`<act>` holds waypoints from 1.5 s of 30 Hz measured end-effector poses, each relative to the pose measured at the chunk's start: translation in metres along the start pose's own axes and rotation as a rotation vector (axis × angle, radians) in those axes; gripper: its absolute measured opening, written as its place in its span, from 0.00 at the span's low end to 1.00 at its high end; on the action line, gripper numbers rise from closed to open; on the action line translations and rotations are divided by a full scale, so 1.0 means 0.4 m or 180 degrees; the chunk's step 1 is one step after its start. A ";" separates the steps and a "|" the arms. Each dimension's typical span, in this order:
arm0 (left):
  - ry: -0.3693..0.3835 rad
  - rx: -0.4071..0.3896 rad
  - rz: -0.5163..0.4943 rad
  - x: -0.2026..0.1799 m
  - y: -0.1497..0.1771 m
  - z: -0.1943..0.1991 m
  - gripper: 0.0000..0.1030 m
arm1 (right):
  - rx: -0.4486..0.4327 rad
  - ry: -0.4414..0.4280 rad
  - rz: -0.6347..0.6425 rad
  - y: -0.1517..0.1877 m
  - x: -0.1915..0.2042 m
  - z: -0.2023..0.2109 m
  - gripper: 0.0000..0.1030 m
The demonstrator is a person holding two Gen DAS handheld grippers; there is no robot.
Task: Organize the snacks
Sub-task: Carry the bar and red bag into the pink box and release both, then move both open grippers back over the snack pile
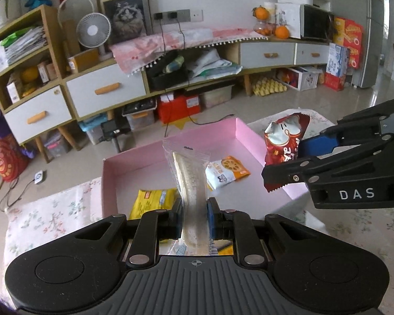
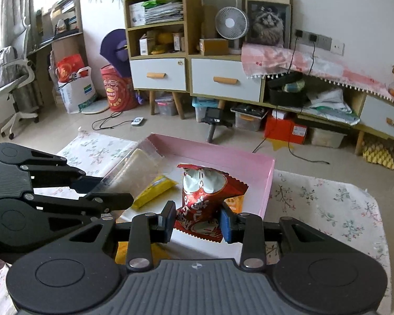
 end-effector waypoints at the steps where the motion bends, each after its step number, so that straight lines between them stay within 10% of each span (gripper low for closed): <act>1: 0.0006 0.0002 -0.0004 0.000 0.000 -0.012 0.15 | 0.0014 -0.0023 -0.0033 0.001 -0.006 -0.009 0.14; 9: -0.0067 0.0005 0.0029 0.005 0.005 -0.076 0.25 | 0.0109 -0.0045 -0.0051 0.012 -0.016 -0.052 0.21; 11: -0.0121 0.0044 0.0036 0.006 0.010 -0.079 0.42 | 0.0078 -0.0030 -0.0053 0.010 -0.018 -0.049 0.54; 13: -0.0170 0.0027 0.0036 0.006 0.014 -0.070 0.64 | 0.0033 -0.0005 -0.0012 0.010 -0.020 -0.041 0.58; 21: -0.0187 0.0086 0.0118 0.014 0.018 -0.016 0.84 | -0.0024 0.0137 -0.0037 0.007 -0.027 -0.001 0.71; 45: 0.0062 0.0405 -0.0681 -0.104 0.188 0.242 0.93 | 0.0320 -0.0069 0.1274 0.137 0.137 0.174 0.77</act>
Point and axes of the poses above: each gripper's, at about its wrist camera, not at the fingertips, and z roughly against the way its jaws point, x to its left, y to its underside, the point moved 1 cm from there along -z, roughly the way its jaws point, and after that the axes turned 5 degrees about -y, right-handed, at the moved point
